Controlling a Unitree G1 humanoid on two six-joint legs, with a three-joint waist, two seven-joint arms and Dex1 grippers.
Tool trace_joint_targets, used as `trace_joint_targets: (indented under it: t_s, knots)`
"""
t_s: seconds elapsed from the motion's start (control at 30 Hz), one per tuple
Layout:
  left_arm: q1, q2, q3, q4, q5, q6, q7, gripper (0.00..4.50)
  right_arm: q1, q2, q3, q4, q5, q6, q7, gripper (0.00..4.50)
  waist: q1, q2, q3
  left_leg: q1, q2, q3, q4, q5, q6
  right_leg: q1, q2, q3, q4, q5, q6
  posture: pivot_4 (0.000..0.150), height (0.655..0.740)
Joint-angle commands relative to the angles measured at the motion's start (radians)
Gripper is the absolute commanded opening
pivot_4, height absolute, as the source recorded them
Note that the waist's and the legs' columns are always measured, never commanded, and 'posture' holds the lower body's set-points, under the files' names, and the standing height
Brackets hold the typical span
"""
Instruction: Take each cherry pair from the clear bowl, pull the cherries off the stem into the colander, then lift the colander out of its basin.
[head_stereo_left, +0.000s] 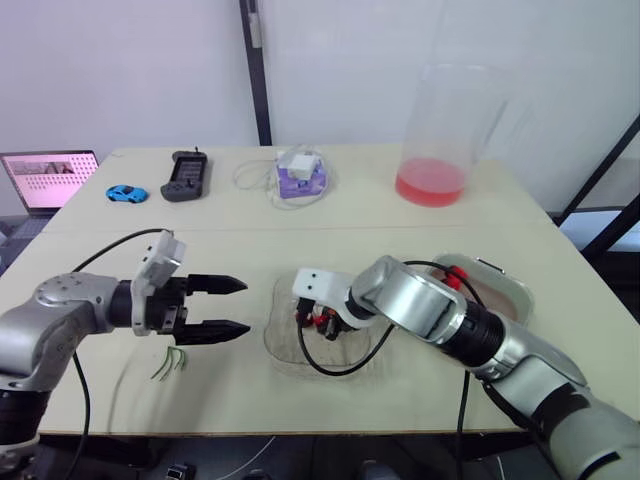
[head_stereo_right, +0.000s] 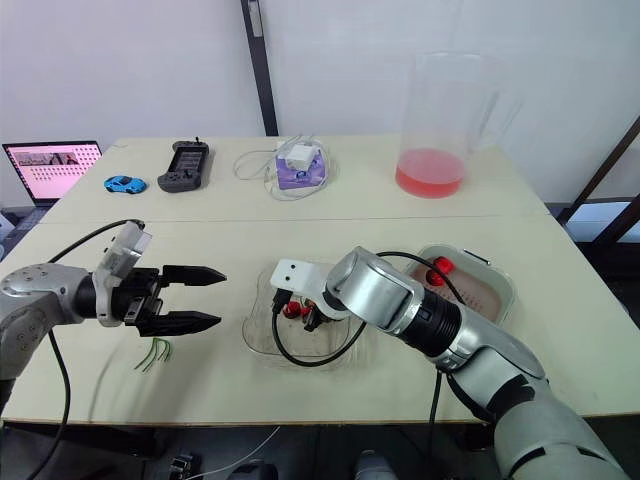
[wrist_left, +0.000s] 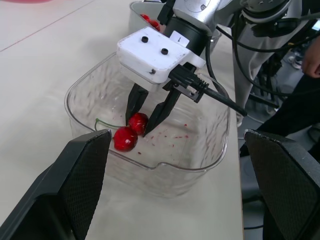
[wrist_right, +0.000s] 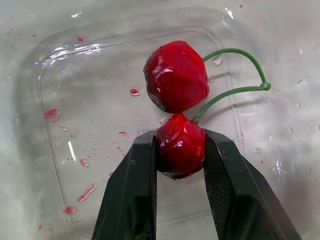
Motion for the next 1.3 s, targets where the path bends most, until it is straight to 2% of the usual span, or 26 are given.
trace_joint_targets:
  t_s: [0.03,0.23,0.4,0.57,0.73,0.83,0.93,1.03,1.3]
  knots:
    - [-0.015,0.009,0.025,-0.002,-0.003,-0.013,0.000,4.50,-0.032,-0.032,-0.022,-0.072,0.018,-0.001,0.010,1.30,0.001,0.000,0.000,0.000,0.000,0.000,0.000,0.000,0.000,0.000,0.000,0.000,0.000,0.000,0.000,0.150,0.7332]
    - [-0.041,-0.014,0.043,0.021,-0.035,0.008,0.022,4.50,-0.058,-0.137,-0.080,-0.210,0.038,-0.048,0.043,1.30,0.002,0.000,0.000,0.000,0.000,0.000,0.000,0.000,0.000,0.000,0.000,0.000,0.000,0.000,0.000,0.150,0.7332]
    - [-0.119,-0.058,0.062,0.062,-0.078,0.032,0.061,4.50,0.006,-0.336,-0.265,-0.378,0.048,-0.351,0.150,1.30,0.010,0.000,0.000,0.000,0.000,0.000,0.001,0.000,0.000,0.001,-0.001,-0.001,0.000,0.000,0.000,0.150,0.7332]
    - [-0.207,-0.096,0.053,0.124,-0.103,0.067,0.071,4.50,0.104,-0.370,-0.356,-0.434,-0.006,-0.551,0.122,1.30,0.002,-0.001,0.000,0.000,0.000,0.000,0.000,0.000,0.000,0.001,0.000,0.000,0.000,0.000,0.000,0.150,0.7332]
    - [-0.290,-0.137,0.029,0.182,-0.098,0.094,0.067,4.50,0.212,-0.434,-0.305,-0.393,-0.235,-0.850,0.069,1.30,0.005,-0.001,0.000,0.000,0.000,0.000,0.001,0.000,0.000,0.001,0.000,0.000,0.000,0.000,0.000,0.150,0.7332]
    - [-0.345,-0.175,0.010,0.212,-0.105,0.131,0.075,4.50,0.304,-0.438,-0.295,-0.364,-0.431,-1.092,-0.064,1.30,0.007,-0.001,0.000,0.000,-0.001,0.000,0.001,0.000,0.000,0.001,0.000,0.000,0.000,0.000,0.000,0.150,0.7332]
    - [-0.384,-0.216,-0.007,0.223,-0.095,0.149,0.093,4.50,0.341,-0.400,-0.278,-0.328,-0.608,-1.218,-0.166,1.30,0.008,-0.001,0.000,0.000,0.000,0.000,0.001,0.001,-0.001,0.001,0.000,0.000,0.000,0.000,0.000,0.150,0.7332]
    - [-0.408,-0.250,-0.020,0.216,-0.091,0.162,0.117,4.50,0.363,-0.351,-0.288,-0.308,-0.731,-1.272,-0.229,1.30,0.003,-0.001,0.000,0.000,0.000,0.000,0.001,0.002,-0.003,0.001,0.000,0.000,0.000,0.000,0.000,0.150,0.7332]
    - [-0.417,-0.297,-0.029,0.196,-0.085,0.157,0.157,4.50,0.392,-0.247,-0.326,-0.302,-0.849,-1.314,-0.216,1.30,0.005,-0.001,0.000,0.000,0.000,0.000,0.001,0.003,-0.006,0.001,0.000,0.000,0.000,0.000,0.000,0.150,0.7332]
